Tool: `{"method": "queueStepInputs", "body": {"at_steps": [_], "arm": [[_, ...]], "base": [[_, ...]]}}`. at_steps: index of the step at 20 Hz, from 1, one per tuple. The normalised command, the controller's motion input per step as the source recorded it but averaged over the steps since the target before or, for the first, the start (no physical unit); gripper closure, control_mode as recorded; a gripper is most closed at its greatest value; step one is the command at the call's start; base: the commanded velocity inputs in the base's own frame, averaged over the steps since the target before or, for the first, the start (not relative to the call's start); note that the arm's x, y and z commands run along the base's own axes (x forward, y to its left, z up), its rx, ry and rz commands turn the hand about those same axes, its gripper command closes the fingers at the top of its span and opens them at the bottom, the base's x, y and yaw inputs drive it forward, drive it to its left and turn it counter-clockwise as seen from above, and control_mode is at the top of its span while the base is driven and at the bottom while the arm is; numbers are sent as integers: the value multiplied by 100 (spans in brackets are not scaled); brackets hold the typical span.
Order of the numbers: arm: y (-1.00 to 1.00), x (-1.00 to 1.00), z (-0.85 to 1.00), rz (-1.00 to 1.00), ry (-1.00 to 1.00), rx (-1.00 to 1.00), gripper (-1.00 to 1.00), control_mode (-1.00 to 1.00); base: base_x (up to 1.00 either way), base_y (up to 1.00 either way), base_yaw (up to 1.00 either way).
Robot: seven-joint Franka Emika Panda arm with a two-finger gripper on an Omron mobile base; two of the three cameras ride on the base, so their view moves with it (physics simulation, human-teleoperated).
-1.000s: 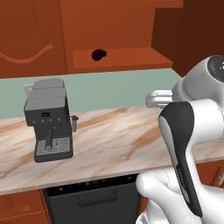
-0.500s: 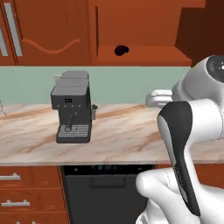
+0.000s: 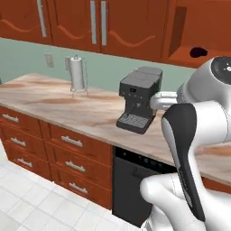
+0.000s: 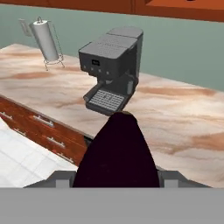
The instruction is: Pick the eggplants from the cabinet and place them in one bowl. Pick the potato from the sink and place it in the other bowl.
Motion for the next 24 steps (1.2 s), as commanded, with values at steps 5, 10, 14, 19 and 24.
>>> {"method": "queueStepInputs", "body": {"at_steps": [5, 10, 14, 19, 24], "arm": [[0, 0, 0, 0, 0, 0, 100, 100], [0, 0, 0, 0, 0, 0, 100, 100], [0, 0, 0, 0, 0, 0, 100, 100], [0, 0, 0, 0, 0, 0, 100, 100], [0, 0, 0, 0, 0, 0, 100, 100]], "base": [[0, 0, 89], [0, 0, 91], [0, 0, 85], [0, 0, 78], [3, 1, 68]]}}
